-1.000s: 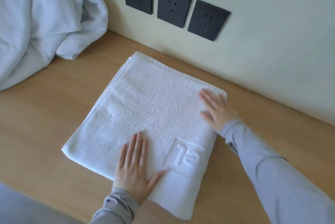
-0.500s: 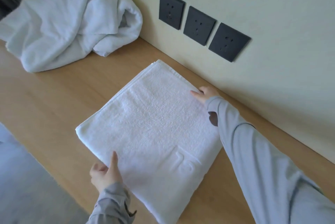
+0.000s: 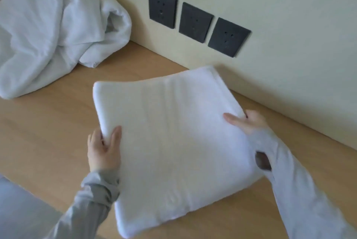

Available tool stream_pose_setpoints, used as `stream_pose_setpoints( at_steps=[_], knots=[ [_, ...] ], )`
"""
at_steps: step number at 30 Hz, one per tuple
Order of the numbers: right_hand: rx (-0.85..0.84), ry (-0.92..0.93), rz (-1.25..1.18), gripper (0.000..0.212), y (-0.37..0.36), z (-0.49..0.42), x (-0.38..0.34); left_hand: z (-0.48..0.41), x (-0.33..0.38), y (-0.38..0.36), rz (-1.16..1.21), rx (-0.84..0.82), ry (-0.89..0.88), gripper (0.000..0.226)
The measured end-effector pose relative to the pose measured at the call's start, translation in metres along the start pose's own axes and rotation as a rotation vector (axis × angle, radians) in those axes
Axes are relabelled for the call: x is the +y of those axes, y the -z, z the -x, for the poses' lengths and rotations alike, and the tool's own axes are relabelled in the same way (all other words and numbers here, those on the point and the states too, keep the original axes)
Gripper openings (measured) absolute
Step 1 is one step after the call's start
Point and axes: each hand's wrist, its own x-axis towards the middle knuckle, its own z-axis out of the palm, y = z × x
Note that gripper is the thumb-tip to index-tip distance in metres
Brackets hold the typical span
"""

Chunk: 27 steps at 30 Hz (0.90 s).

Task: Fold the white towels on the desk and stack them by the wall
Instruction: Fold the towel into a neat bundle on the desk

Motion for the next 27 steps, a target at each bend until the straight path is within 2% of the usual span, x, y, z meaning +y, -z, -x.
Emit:
stream_pose_setpoints(
  at_steps=[3, 6, 8, 9, 11, 12, 14, 15, 16, 18, 20, 23, 27],
  knots=[
    [0.157, -0.144, -0.304, 0.044, -0.008, 0.065, 0.044, -0.051, 0.027, -0.009, -0.079, -0.266, -0.09, 0.038],
    [0.297, -0.342, -0.389, 0.037, -0.049, 0.11, 0.084, -0.086, 0.044, -0.046, -0.239, -0.553, -0.144, 0.046],
    [0.392, -0.433, -0.305, 0.042, -0.079, 0.126, 0.102, -0.091, 0.042, -0.073, -0.407, -0.648, -0.187, 0.047],
    [0.478, -0.437, -0.188, 0.049, -0.093, 0.132, 0.105, -0.088, 0.039, -0.081, -0.517, -0.656, -0.197, 0.052],
    [0.656, -0.342, 0.078, 0.069, -0.115, 0.139, 0.094, -0.074, 0.026, -0.084, -0.714, -0.617, -0.288, 0.072],
    [0.697, -0.24, 0.169, 0.075, -0.127, 0.141, 0.083, -0.064, 0.016, -0.081, -0.79, -0.612, -0.413, 0.079],
    [0.627, 0.017, 0.397, 0.068, -0.156, 0.143, 0.054, -0.037, -0.006, -0.065, -0.887, -0.709, -0.727, 0.081],
    [0.526, 0.12, 0.501, 0.06, -0.172, 0.144, 0.046, -0.025, -0.017, -0.054, -0.907, -0.79, -0.836, 0.078],
    [0.432, 0.189, 0.586, 0.057, -0.186, 0.147, 0.044, -0.019, -0.026, -0.041, -0.929, -0.848, -0.9, 0.075],
    [0.318, 0.18, 0.675, 0.058, -0.193, 0.157, 0.055, -0.023, -0.036, -0.017, -0.954, -0.874, -0.988, 0.074],
    [0.335, 0.104, 0.677, 0.06, -0.182, 0.172, 0.085, -0.039, -0.041, 0.002, -0.969, -0.872, -1.027, 0.071],
    [0.321, 0.041, 0.636, 0.065, -0.164, 0.191, 0.121, -0.051, -0.047, 0.013, -0.976, -0.965, -0.975, 0.071],
    [0.262, 0.041, 0.608, 0.07, -0.16, 0.187, 0.123, -0.05, -0.046, 0.008, -1.0, -0.987, -0.957, 0.075]
  ],
)
